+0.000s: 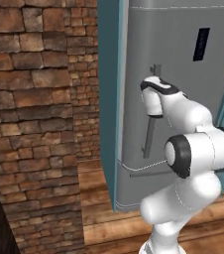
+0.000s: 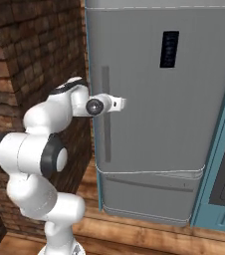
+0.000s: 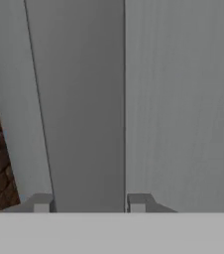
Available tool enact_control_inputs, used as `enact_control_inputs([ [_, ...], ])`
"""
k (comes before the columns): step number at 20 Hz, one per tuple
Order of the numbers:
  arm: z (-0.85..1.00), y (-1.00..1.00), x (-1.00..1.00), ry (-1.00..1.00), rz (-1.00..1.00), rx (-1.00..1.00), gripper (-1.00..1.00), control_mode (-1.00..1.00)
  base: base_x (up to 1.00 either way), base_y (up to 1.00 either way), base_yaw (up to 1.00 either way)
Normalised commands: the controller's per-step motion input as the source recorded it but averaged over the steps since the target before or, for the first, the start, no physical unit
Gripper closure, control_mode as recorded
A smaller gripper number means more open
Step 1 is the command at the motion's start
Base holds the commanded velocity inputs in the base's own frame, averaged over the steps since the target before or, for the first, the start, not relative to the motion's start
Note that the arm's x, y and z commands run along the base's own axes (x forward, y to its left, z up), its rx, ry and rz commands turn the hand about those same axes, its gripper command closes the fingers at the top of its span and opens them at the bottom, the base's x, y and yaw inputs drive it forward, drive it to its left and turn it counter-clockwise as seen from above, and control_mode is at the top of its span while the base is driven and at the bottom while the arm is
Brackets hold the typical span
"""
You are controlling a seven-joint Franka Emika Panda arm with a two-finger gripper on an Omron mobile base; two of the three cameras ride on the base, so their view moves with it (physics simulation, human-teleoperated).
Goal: Retrieve the pear and peach from the fridge and place them into the bowl on the dining table.
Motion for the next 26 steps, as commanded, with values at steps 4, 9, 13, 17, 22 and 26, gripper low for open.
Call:
enact_control_inputs([
  [4, 0.34, -0.51, -0.91, 0.24, 0.00, 0.00, 1.00, -1.00, 0.00, 0.00, 0.00],
  [9, 0.11, -0.66, -0.95, 0.26, -0.01, 0.00, 1.00, -1.00, 0.00, 0.00, 0.00],
  [13, 0.00, -0.62, -0.72, 0.27, -0.08, 0.00, 1.00, -1.00, 0.00, 0.00, 0.00],
  [17, 0.00, -0.62, -0.63, 0.24, -0.09, 0.00, 1.00, -1.00, 0.00, 0.00, 0.00],
  [22, 0.00, -0.71, -0.71, 0.08, -0.03, 0.00, 1.00, -1.00, 0.00, 0.00, 0.00],
  [26, 0.00, -0.80, -0.91, 0.00, 0.00, 0.02, 1.00, -1.00, 0.00, 0.00, 0.00],
])
